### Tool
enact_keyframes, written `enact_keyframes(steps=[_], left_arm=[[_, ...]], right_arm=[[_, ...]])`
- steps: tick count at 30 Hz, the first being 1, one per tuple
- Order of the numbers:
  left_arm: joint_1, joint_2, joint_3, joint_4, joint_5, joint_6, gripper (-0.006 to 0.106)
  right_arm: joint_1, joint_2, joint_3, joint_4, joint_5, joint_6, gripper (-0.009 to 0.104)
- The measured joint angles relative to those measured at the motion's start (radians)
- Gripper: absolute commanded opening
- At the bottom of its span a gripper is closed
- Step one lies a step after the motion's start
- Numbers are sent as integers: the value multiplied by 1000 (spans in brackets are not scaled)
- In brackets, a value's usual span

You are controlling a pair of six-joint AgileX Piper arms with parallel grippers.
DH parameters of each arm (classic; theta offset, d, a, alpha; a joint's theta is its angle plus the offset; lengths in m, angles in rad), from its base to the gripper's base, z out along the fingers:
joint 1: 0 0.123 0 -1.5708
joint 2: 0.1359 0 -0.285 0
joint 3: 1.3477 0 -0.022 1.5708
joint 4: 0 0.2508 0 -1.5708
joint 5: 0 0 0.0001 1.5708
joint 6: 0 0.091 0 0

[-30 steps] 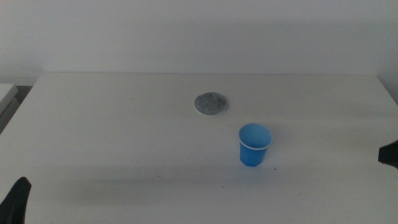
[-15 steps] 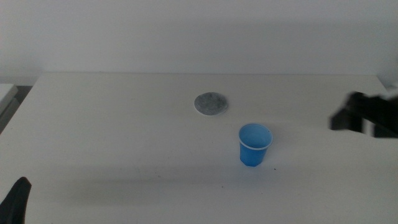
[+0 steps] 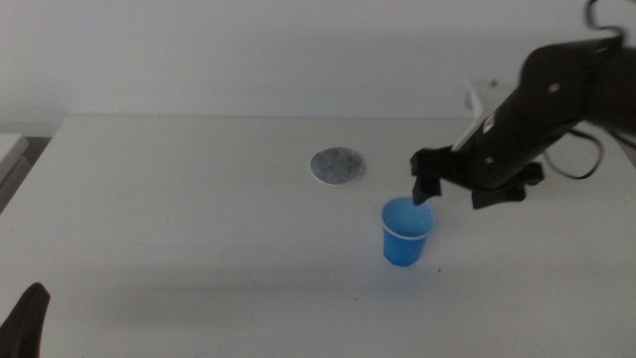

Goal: Place an empty cup on a cup mat.

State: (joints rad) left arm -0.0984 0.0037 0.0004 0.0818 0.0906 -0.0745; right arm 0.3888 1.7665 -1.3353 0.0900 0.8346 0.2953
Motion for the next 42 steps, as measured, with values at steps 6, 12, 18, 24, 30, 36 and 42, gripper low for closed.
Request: enact_keyframes(steps=[6, 12, 18, 24, 30, 36, 42], left_arm=[[0, 0, 0, 0, 0, 0, 94], [0, 0, 0, 0, 0, 0, 94], [0, 0, 0, 0, 0, 0, 94], [0, 0, 0, 0, 0, 0, 94], [0, 0, 0, 0, 0, 0, 94], [0, 0, 0, 0, 0, 0, 94], [0, 0, 0, 0, 0, 0, 94]], right_arm=[[0, 143, -25, 9, -2, 2, 61], [0, 203, -27, 33, -23, -16, -6], [4, 194, -190, 28, 45, -20, -6], [36, 281, -494, 5, 127, -18, -6], [64, 465, -854, -9, 237, 6, -6], [71, 656, -1151, -17, 341, 18, -6], [71, 761, -1222, -15, 356, 33, -6]])
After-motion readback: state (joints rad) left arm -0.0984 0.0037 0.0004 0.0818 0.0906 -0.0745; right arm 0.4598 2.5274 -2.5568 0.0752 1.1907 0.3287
